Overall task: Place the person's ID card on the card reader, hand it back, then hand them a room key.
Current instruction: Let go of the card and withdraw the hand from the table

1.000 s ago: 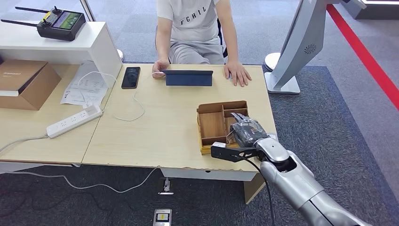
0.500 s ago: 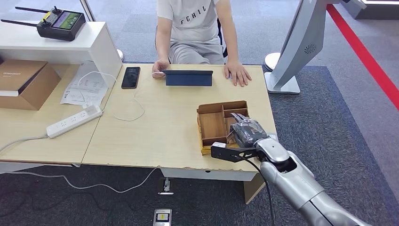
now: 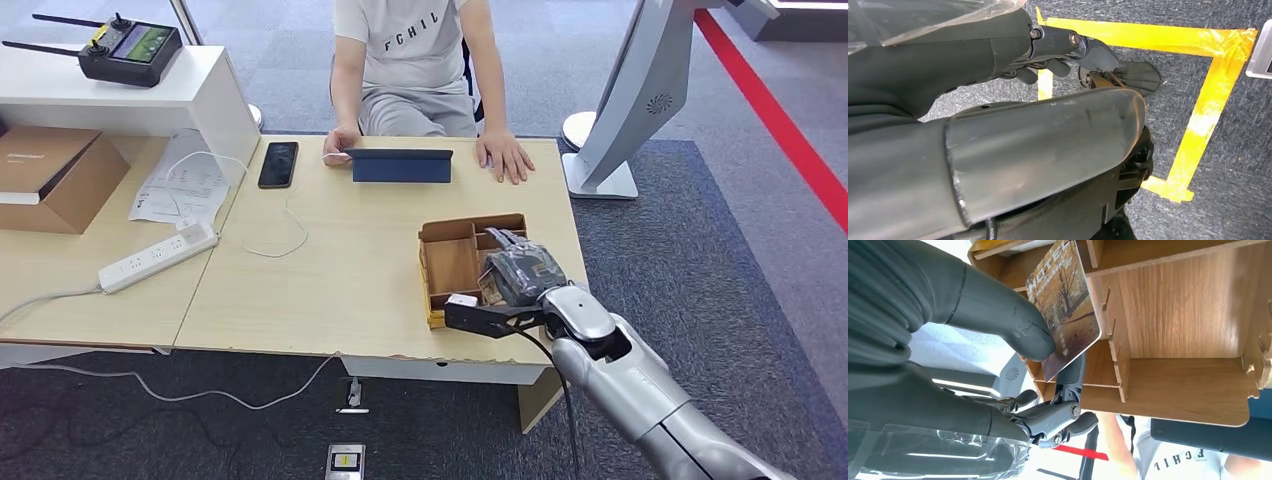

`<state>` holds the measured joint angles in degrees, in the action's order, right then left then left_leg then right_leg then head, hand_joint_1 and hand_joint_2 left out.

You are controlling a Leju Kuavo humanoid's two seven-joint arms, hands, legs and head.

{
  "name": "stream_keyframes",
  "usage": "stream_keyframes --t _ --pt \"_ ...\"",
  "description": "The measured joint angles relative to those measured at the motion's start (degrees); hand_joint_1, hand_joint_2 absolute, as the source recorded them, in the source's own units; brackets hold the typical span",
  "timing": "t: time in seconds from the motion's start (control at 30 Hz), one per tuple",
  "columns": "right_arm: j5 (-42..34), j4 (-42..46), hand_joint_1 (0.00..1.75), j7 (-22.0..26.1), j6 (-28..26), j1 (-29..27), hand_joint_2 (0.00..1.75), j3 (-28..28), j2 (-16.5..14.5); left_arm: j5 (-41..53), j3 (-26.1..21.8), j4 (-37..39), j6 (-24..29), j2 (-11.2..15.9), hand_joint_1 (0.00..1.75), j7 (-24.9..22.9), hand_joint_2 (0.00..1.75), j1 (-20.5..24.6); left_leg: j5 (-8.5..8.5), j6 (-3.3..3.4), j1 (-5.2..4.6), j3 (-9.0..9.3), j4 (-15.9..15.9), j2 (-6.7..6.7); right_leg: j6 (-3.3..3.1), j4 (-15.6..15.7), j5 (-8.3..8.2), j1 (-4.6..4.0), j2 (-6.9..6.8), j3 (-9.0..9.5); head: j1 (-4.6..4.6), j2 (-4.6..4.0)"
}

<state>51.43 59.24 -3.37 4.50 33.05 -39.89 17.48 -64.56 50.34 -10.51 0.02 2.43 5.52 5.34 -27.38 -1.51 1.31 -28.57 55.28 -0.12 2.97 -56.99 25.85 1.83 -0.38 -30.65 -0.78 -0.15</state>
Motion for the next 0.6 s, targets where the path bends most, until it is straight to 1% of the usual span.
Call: stream_keyframes --t 0.6 --pt "0.15 0.51 1.75 -0.04 -0.17 0.01 1.75 0.0 0.02 -0.54 0.0 0.0 0.02 -0.02 0.0 -0.1 0.0 0.0 0.0 0.0 0.0 0.0 0.0 0.0 0.0 0.0 0.0 0.0 0.0 0.01 0.0 0.0"
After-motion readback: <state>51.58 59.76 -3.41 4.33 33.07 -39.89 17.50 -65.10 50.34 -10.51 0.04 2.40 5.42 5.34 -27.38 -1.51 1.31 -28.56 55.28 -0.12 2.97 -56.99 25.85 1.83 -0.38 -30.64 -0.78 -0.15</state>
